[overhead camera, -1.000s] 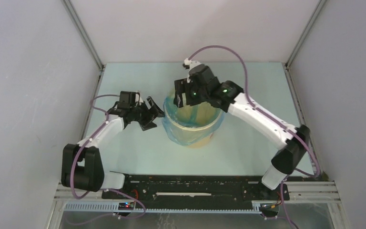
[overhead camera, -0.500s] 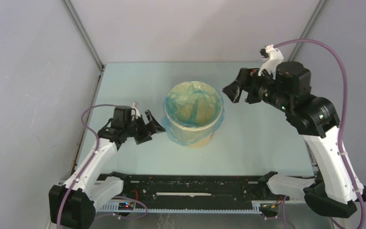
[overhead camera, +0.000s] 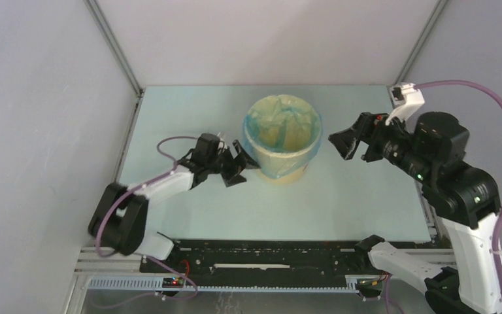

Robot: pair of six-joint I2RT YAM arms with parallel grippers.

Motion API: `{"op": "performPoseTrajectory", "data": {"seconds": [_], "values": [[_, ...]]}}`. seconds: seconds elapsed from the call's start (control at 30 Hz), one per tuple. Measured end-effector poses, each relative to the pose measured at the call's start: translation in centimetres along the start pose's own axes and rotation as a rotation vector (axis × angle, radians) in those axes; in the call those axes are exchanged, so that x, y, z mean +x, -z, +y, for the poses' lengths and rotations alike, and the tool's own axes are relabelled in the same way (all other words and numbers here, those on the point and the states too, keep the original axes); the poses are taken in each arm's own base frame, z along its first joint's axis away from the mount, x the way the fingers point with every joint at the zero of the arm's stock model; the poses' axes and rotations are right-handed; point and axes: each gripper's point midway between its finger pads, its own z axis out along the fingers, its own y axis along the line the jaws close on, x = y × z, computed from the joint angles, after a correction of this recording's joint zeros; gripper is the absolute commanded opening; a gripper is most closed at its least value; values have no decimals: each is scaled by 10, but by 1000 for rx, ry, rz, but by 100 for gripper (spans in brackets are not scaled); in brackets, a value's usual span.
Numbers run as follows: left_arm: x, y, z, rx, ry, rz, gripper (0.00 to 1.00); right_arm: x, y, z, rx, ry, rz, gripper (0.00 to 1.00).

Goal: Put the trash bags into the trash bin

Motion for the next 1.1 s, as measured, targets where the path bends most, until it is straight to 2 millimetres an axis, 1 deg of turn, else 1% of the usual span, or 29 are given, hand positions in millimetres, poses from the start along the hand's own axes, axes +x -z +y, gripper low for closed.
{"op": "performPoseTrajectory", "data": {"seconds": [0.07, 0.13, 0.2, 0.23, 0.27, 0.37, 0.4, 0.43, 0.5, 0.57, 0.6, 0.63, 0.7, 0.73, 0.77, 0.8, 0.83, 0.9, 0.93, 1.07, 1.1], "values": [[-12, -22, -13, 10, 29, 7, 92, -4, 12, -1, 3, -2, -35, 96], [-25, -45, -34, 36, 30, 13, 93, -7, 23, -3, 15, -4, -68, 99], [-42, -74, -67, 85, 19, 16, 94, -7, 36, -7, 30, -9, -94, 100], [-49, -86, -80, 108, 11, 14, 94, -7, 42, -8, 39, -12, -101, 100], [-57, -101, -97, 136, 5, 14, 94, -7, 45, -10, 45, -15, -106, 100], [-75, -133, -133, 194, -21, 6, 95, -7, 54, -16, 80, -30, -122, 100], [-79, -140, -141, 207, -26, 0, 96, -6, 56, -19, 93, -34, -128, 100], [-80, -142, -144, 210, -28, -4, 96, -6, 58, -21, 103, -38, -135, 100], [-76, -141, -140, 195, -24, -6, 99, -7, 62, -25, 125, -50, -153, 100], [-70, -134, -129, 167, -19, -10, 100, -9, 65, -29, 145, -58, -169, 100], [-65, -127, -118, 140, -20, -13, 100, -11, 66, -30, 153, -61, -174, 100], [-57, -115, -105, 103, -19, -12, 100, -12, 67, -31, 162, -63, -178, 100], [-43, -84, -85, 36, -35, -23, 100, -19, 69, -33, 185, -64, -190, 99], [-38, -67, -80, 16, -52, -35, 100, -24, 71, -33, 194, -65, -200, 100], [-34, -43, -78, -2, -77, -58, 100, -29, 73, -33, 197, -66, -211, 100], [-33, -23, -83, -2, -102, -85, 100, -34, 76, -32, 200, -67, -225, 100], [-33, 3, -91, 4, -139, -126, 100, -40, 78, -31, 201, -66, -238, 100], [-38, 64, -118, 60, -232, -252, 100, -50, 84, -28, 201, -63, -260, 100], [-40, 90, -131, 87, -270, -308, 100, -55, 87, -27, 203, -61, -269, 100], [-57, 220, -194, 196, -426, -623, 100, -84, 99, -22, 215, -48, -330, 100], [-60, 242, -204, 213, -445, -682, 100, -89, 100, -22, 219, -46, -341, 100]]}}
